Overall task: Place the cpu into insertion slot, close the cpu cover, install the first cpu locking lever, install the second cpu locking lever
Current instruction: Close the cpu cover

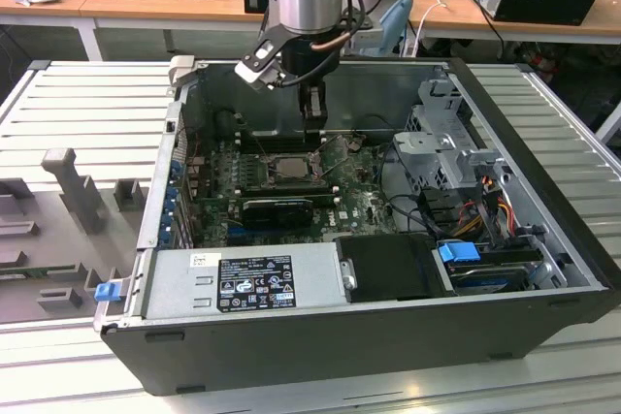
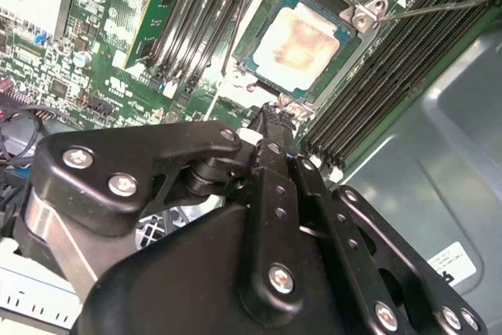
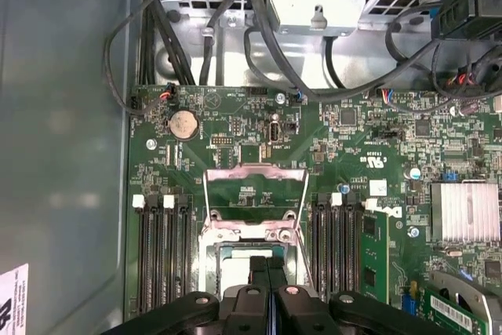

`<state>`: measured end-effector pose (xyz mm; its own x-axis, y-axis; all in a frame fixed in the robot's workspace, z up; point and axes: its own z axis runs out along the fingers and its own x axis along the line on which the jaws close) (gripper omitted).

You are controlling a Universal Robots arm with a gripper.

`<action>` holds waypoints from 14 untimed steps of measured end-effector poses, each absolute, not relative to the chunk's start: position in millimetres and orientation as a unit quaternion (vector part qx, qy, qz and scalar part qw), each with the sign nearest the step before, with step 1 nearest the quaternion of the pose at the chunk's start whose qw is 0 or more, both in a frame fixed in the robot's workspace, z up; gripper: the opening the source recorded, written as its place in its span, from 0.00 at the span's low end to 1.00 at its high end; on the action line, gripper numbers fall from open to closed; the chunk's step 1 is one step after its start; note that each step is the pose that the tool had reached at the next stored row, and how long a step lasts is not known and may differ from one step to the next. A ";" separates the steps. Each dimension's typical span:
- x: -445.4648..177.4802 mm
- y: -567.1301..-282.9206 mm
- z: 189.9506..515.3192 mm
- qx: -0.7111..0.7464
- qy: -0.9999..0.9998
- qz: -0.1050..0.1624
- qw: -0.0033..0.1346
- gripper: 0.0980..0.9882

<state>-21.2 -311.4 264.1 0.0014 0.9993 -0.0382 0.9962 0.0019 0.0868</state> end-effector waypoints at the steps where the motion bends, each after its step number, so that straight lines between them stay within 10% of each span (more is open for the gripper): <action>1: -20.5 -311.4 264.1 0.706 0.706 0.017 0.044 0.01; 14: -11.6 -311.3 264.2 0.706 0.706 0.017 0.044 0.01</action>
<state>-11.6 -311.3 264.2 0.0013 0.9993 -0.0382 0.9962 0.0020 0.0868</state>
